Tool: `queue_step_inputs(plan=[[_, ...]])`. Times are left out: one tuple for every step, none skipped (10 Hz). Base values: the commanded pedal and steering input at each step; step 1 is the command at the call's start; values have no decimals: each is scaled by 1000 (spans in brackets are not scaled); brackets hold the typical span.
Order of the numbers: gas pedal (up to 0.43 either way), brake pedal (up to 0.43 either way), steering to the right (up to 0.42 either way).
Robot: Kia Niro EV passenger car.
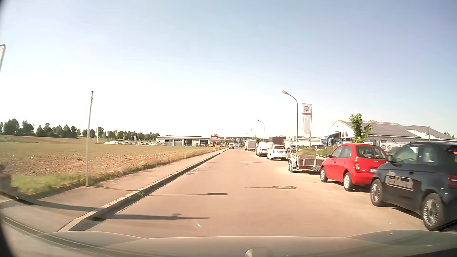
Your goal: Follow the waypoints while adhering to traffic rules and regulations
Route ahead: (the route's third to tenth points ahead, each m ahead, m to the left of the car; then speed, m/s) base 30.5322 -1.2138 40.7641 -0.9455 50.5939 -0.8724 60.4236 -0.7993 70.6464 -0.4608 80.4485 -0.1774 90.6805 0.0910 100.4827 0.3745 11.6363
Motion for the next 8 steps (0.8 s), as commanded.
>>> queue_step_inputs(plan=[[0,0,0],[0,0,0],[0,0,0],[0,0,0],[0,0,0],[0,0,0],[0,0,0],[0,0,0]])
